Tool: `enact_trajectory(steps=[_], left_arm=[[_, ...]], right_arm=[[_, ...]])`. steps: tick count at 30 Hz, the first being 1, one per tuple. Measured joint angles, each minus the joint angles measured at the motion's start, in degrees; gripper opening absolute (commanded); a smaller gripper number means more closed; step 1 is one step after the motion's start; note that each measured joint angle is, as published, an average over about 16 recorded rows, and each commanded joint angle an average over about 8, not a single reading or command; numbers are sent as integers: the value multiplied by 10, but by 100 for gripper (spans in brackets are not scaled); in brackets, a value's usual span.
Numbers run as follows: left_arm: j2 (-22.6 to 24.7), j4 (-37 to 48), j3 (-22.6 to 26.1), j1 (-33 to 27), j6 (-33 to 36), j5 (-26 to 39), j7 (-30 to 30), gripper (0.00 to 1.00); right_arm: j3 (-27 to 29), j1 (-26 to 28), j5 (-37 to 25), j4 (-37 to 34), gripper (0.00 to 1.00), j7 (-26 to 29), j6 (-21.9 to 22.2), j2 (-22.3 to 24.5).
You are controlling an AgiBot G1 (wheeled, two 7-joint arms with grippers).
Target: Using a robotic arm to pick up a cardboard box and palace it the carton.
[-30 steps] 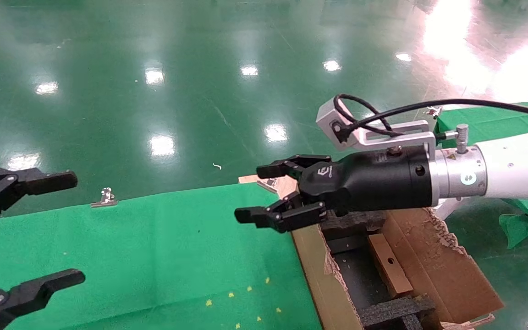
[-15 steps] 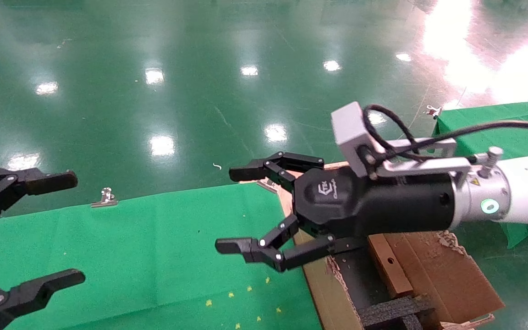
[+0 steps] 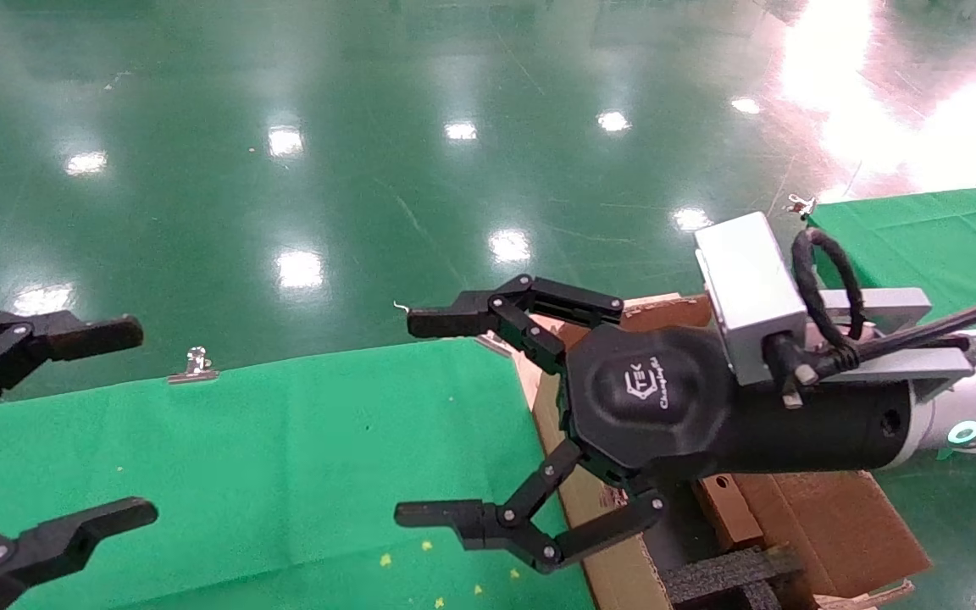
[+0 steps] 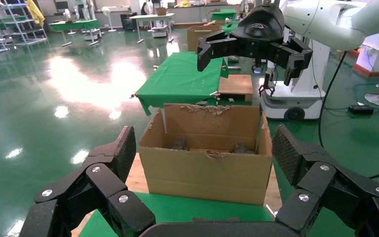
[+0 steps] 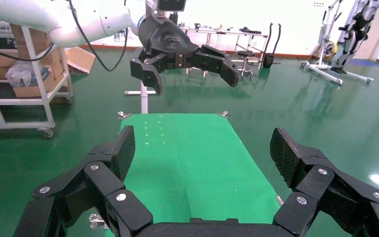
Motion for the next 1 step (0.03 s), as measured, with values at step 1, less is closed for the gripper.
enact_trajectory(steps=[1], left_arm=[[0,0,0,0,0,0,0,100]], right_arm=[[2,-2,1,1,100,-2,-1,0]])
